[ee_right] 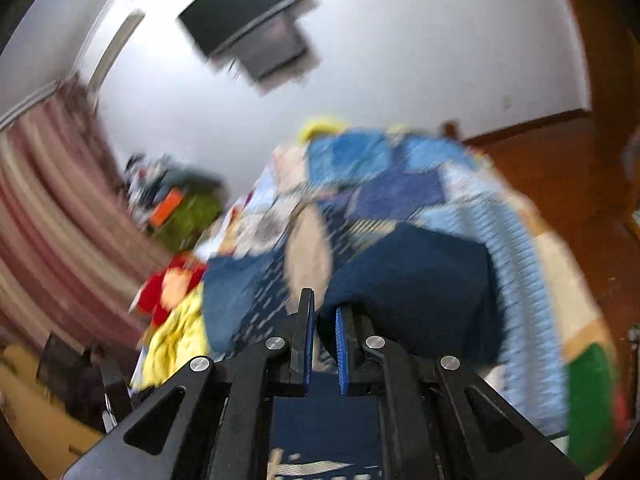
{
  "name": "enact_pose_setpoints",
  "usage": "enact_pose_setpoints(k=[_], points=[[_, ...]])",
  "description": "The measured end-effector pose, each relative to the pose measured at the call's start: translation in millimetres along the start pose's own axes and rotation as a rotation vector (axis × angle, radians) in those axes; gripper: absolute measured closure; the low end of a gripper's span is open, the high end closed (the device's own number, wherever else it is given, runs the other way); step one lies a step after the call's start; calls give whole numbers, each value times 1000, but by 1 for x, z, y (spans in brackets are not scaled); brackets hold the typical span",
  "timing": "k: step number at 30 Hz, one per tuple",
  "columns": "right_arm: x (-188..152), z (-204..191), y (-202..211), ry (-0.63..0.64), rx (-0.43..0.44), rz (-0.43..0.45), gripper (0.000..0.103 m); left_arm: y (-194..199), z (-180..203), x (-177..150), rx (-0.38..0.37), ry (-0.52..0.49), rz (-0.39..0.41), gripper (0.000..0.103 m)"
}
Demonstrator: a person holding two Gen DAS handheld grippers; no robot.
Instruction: Fold large clothes
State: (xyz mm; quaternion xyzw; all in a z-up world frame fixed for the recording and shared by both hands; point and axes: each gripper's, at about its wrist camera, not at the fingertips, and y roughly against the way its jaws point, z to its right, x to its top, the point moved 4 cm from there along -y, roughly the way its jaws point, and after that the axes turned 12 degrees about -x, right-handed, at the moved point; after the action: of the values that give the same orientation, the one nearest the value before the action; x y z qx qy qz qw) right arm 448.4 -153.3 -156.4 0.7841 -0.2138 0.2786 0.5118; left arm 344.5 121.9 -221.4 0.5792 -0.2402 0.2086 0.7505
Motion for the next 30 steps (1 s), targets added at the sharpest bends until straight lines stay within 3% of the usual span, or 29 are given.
enact_pose_setpoints(k=[4, 7, 13, 20, 23, 27, 30], points=[[-50, -47, -71, 84, -15, -177, 96, 15, -24, -10, 8, 52, 12, 29], [-87, -52, -109, 117, -44, -284, 96, 22, -38, -19, 18, 74, 10, 29], [-136, -41, -139, 132, -97, -433, 96, 22, -55, -36, 22, 114, -16, 29], [-140, -31, -110, 79, -57, -468, 96, 8, -42, -41, -13, 120, -46, 29], [-148, -34, -94, 122, -40, -504, 96, 4, -24, -36, -28, 81, -54, 29], [-145, -29, -61, 275, -142, -408, 96, 0, 5, -22, -43, 8, -54, 29], [-131, -8, -34, 315, -237, -313, 96, -6, 32, -5, -57, -64, -53, 29]])
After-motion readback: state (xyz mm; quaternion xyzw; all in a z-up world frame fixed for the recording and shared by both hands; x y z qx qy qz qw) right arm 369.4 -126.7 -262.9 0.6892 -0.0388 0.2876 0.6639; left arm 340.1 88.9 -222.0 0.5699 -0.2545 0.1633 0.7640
